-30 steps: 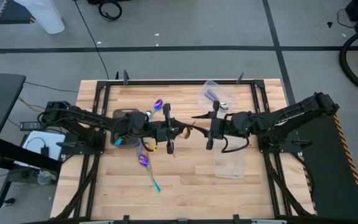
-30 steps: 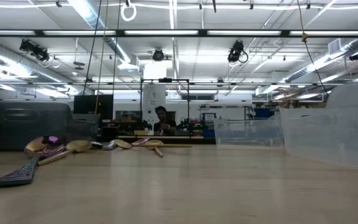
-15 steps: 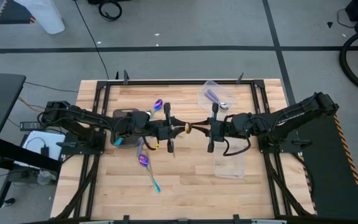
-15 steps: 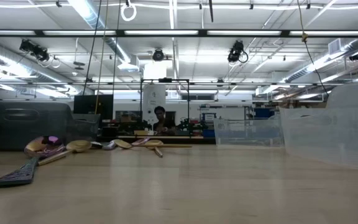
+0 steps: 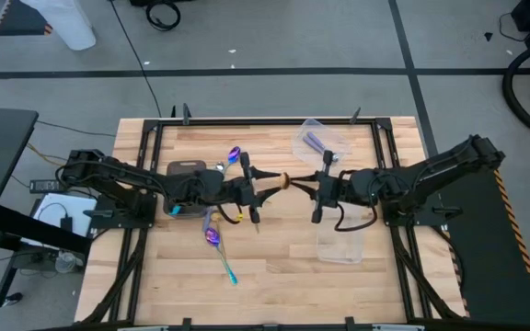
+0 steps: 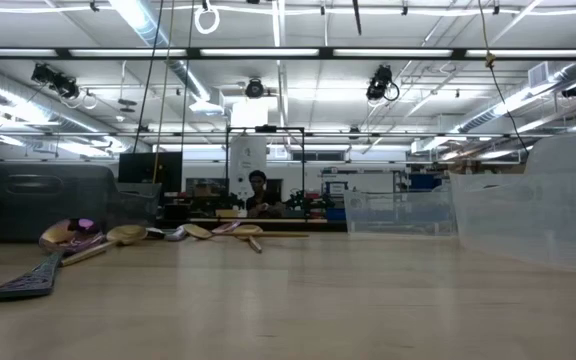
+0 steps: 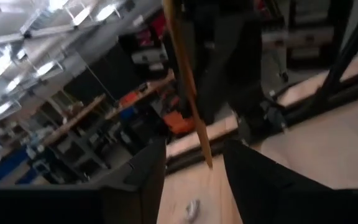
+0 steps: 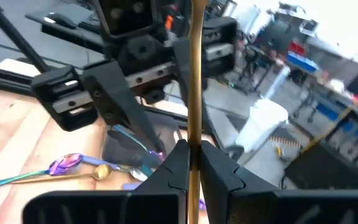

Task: Sort silverware by color (type)
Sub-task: Put the gold spoon into the bottom transparent bin

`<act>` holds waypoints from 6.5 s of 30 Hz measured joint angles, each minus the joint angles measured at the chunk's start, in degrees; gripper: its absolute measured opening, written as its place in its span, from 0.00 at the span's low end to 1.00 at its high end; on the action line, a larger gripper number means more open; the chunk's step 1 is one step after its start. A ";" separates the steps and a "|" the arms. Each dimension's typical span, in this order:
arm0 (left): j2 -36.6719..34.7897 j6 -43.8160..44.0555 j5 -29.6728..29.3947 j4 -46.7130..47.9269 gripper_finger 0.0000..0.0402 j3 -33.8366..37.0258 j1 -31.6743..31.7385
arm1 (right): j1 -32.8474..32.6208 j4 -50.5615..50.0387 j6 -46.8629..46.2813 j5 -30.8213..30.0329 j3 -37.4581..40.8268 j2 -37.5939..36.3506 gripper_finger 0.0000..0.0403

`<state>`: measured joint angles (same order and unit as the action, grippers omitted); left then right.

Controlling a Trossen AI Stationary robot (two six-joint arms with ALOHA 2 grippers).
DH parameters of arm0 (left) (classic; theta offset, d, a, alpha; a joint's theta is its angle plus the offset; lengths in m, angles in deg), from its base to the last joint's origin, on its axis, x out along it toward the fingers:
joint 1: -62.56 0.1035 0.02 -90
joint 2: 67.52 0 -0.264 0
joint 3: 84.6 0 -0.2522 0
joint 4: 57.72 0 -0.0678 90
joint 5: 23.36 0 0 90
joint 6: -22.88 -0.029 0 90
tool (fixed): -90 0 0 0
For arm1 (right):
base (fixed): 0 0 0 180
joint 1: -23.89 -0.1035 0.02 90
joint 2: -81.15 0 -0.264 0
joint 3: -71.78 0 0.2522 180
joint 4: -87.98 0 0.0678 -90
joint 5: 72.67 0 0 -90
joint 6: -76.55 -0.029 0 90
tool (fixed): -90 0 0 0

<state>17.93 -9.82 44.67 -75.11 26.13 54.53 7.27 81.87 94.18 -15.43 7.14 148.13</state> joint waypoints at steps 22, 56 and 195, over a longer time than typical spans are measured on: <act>0.00 27.37 -0.51 26.45 0.43 0.00 -0.99 | -3.37 -48.04 -71.48 15.13 -0.09 -0.65 0.07; 0.00 32.16 -0.29 27.55 0.43 0.00 -5.77 | -11.49 -64.19 -105.58 28.12 -0.02 16.10 0.09; 11.96 9.56 20.06 -27.39 0.29 -0.04 0.29 | -5.98 -14.12 -6.17 -0.12 -6.49 4.12 0.08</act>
<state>29.89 -0.26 64.72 -102.50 26.09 54.82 1.29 67.76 88.02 -15.55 0.65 152.25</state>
